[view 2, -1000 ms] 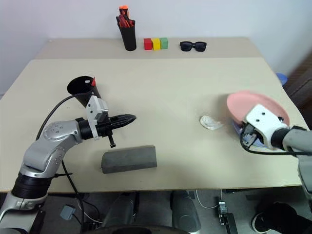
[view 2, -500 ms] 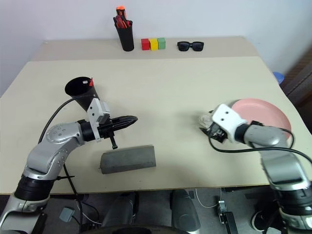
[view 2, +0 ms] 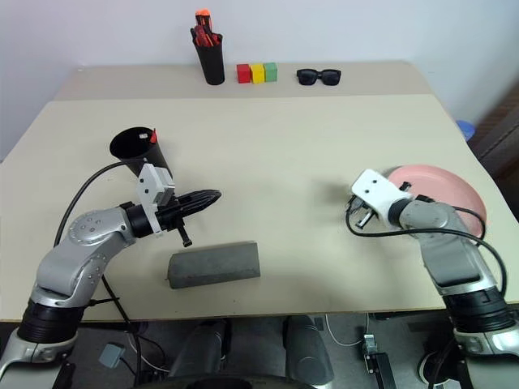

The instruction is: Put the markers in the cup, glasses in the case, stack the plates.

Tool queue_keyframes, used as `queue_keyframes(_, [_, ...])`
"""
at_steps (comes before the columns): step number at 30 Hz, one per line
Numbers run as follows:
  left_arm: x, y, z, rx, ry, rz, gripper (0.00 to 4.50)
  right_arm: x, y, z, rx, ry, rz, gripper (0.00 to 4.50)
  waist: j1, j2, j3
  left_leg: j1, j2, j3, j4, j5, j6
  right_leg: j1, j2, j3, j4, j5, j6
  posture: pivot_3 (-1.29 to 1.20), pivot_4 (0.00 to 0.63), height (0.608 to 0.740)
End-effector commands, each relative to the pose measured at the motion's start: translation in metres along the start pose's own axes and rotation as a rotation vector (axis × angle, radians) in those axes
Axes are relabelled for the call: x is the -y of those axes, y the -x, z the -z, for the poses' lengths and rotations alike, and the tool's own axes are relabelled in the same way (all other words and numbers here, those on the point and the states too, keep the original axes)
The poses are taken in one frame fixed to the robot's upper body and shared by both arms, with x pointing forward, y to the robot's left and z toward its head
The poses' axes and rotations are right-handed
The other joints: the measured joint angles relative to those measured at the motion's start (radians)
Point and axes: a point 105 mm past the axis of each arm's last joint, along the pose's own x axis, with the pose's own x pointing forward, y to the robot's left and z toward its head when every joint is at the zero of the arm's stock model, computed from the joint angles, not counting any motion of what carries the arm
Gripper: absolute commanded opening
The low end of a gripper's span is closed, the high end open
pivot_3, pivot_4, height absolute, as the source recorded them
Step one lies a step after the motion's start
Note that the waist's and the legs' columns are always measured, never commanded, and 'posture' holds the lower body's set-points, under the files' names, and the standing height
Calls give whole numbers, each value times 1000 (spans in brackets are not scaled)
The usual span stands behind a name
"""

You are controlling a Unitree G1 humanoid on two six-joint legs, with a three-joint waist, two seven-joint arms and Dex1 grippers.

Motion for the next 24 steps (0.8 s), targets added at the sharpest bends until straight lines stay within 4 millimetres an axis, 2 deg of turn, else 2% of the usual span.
queue_keyframes(1, [-9, 10, -6, 10, -14, -42, 0, 46, 34, 12, -75, -68, 159, 62, 0, 0, 0, 0, 0, 0, 0, 0, 0, 0, 0, 0, 0, 0, 0, 0, 150, 740])
queue_keyframes(3, [-10, 12, -4, 5, -7, -56, 0, 51, 42, 30, -147, -97, 178, 62, 1, 0, 0, 0, 0, 0, 0, 0, 0, 0, 0, 0, 0, 0, 0, 0, 150, 740])
queue_keyframes(6, [-9, 16, -3, 14, 29, -66, 0, 52, 41, 41, -179, -70, 202, 1075, -2, 0, 0, 0, 0, 0, 0, 0, 0, 0, 0, 0, 0, 0, 0, 0, 150, 740])
queue_keyframes(9, [-8, 23, -3, 13, 39, -91, 0, 59, 37, 38, -161, -13, 258, 2506, -11, 1, 0, 1, 0, 1, 0, 0, 0, 0, 0, 1, 0, 0, 0, 0, 150, 740])
queue_keyframes(13, [-14, 35, 1, 5, 39, -197, 0, 63, 29, 25, -62, -22, 250, 2506, -9, 1, 0, 1, 0, 1, 0, 0, 0, 0, 0, 1, 1, 0, 0, 0, 150, 740])
queue_keyframes(16, [-35, 63, 9, -8, 37, -399, 0, 52, 16, -4, 117, -77, 180, 2506, -10, 1, 0, 1, 0, 1, 0, 0, 0, 0, 0, 1, 0, 0, 0, 0, 150, 740])
queue_keyframes(18, [-50, 92, 19, -64, -6, -559, 0, 30, 9, -31, 281, -177, 36, 2506, -10, 1, 0, 1, 1, 1, 0, 0, 0, 0, 1, 1, 0, 0, 0, 0, 150, 740])
queue_keyframes(20, [-60, 119, 28, -108, -23, -681, 0, 12, 5, -49, 389, -245, -86, 2506, -7, 1, 0, 1, 1, 1, -1, 0, 1, 0, 1, 1, 0, 0, 0, 0, 150, 740])
queue_keyframes(24, [-68, 147, 32, -129, -52, -835, 0, -5, -2, -55, 456, -297, -193, 2506, 5, 1, 0, 0, 0, 0, -1, 0, 1, 0, 0, 0, -1, 0, 0, 0, 150, 740])
